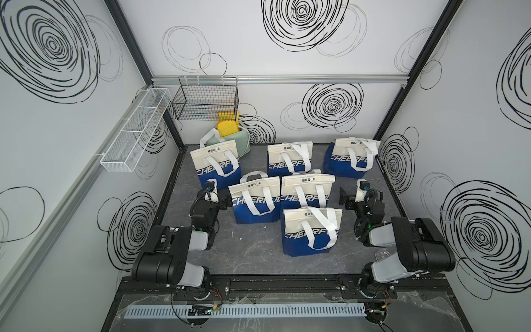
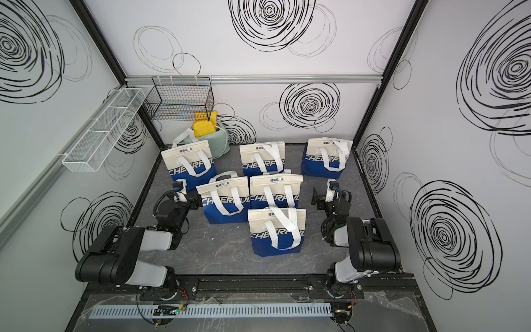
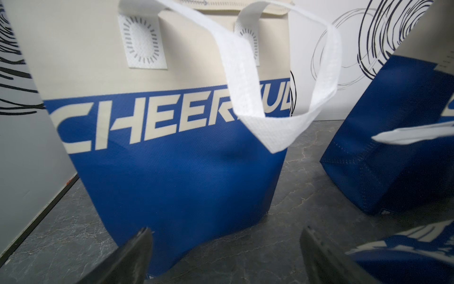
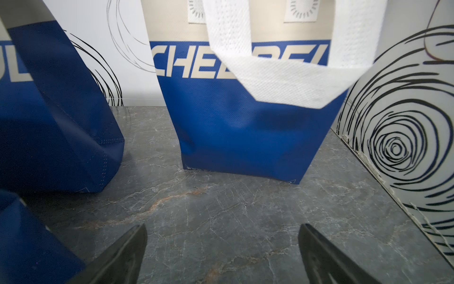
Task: Open the takeout bag
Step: Open the takeout bag at the center of the board.
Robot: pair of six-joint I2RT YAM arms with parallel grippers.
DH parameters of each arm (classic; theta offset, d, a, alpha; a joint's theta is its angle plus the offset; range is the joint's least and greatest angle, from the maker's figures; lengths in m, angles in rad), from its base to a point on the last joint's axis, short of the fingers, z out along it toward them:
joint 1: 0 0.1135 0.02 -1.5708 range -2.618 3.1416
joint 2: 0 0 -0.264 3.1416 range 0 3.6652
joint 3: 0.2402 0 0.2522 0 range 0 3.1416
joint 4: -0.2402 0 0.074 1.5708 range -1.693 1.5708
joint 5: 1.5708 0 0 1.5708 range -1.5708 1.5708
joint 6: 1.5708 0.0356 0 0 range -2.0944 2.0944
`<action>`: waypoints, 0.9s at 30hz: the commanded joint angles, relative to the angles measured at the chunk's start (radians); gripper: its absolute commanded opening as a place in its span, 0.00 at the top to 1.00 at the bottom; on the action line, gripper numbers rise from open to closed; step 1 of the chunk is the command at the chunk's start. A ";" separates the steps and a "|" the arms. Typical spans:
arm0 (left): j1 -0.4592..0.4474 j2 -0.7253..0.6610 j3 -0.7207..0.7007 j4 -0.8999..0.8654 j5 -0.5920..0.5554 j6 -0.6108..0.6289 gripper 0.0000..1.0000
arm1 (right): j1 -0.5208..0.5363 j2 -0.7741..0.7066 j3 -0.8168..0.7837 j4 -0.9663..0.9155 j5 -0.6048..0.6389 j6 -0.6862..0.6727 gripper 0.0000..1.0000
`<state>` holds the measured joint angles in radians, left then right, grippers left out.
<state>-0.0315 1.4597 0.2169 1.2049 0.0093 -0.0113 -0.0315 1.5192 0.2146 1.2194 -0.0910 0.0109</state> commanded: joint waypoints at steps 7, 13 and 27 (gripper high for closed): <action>0.031 -0.204 0.047 -0.185 -0.004 -0.022 0.03 | 0.003 -0.197 0.144 -0.370 0.245 0.075 0.01; 0.053 -0.724 0.076 -0.621 -0.038 -0.045 0.02 | -0.066 -0.425 0.403 -1.006 0.266 0.356 0.01; -0.020 -1.191 0.394 -1.424 0.652 -0.140 0.08 | 0.097 -1.024 0.632 -1.740 -0.007 0.486 0.04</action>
<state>-0.0265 0.2958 0.5602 -0.0837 0.4438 -0.0814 0.0456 0.5037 0.7517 -0.2783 -0.0246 0.4534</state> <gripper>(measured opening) 0.925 0.966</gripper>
